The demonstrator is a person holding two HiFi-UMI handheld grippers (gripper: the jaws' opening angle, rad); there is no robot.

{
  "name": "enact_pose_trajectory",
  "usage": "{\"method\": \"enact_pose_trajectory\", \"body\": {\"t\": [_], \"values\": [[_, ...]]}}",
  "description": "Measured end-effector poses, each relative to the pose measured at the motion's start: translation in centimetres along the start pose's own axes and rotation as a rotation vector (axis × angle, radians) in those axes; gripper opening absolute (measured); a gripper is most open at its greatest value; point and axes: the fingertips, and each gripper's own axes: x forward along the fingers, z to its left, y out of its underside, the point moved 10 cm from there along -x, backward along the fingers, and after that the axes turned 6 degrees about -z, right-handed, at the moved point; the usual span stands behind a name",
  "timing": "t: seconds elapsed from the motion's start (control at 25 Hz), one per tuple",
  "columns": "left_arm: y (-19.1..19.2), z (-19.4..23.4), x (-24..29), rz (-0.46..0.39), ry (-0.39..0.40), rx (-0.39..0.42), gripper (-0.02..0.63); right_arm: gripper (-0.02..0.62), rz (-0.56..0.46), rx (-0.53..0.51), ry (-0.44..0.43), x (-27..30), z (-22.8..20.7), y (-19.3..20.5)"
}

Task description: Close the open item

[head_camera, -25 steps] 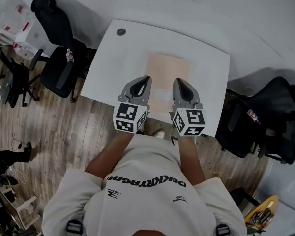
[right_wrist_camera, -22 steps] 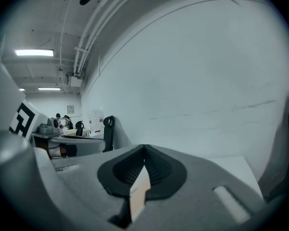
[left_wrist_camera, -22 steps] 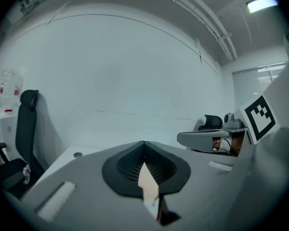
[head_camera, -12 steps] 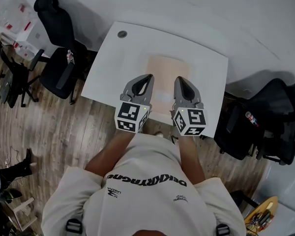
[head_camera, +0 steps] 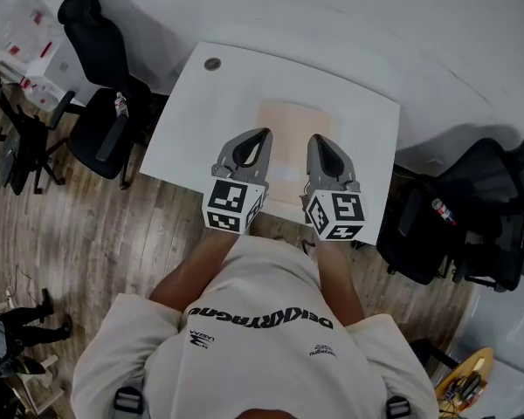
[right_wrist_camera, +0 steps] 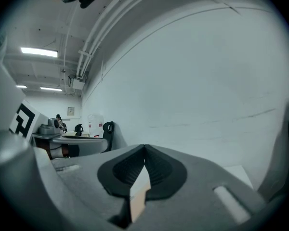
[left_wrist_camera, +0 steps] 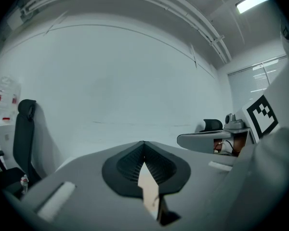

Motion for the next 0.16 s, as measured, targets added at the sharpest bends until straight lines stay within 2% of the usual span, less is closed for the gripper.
{"method": "enact_pose_trajectory", "body": {"t": [0.16], "values": [[0.00,0.21,0.27,-0.004,-0.003,-0.003,0.003,-0.002,-0.003,-0.005,-0.005,0.05,-0.11,0.09]]}}
